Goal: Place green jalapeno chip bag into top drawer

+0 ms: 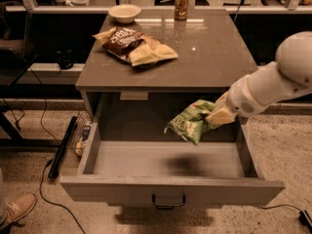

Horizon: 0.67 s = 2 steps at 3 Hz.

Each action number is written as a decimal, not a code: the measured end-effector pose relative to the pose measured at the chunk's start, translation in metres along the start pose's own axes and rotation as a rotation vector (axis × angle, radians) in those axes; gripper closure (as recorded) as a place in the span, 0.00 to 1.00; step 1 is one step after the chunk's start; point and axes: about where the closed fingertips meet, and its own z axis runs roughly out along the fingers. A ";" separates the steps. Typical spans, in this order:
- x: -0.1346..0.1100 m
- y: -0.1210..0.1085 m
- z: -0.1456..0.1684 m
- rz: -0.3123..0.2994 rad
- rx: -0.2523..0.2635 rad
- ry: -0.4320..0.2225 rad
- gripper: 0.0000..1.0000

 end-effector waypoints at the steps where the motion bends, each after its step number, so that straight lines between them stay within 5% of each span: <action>1: 0.003 -0.003 0.045 0.061 -0.036 -0.023 0.82; 2: 0.006 -0.005 0.086 0.141 -0.075 -0.067 0.51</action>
Offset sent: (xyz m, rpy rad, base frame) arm 0.0378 0.0486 -0.0987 0.1790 0.1340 -0.0955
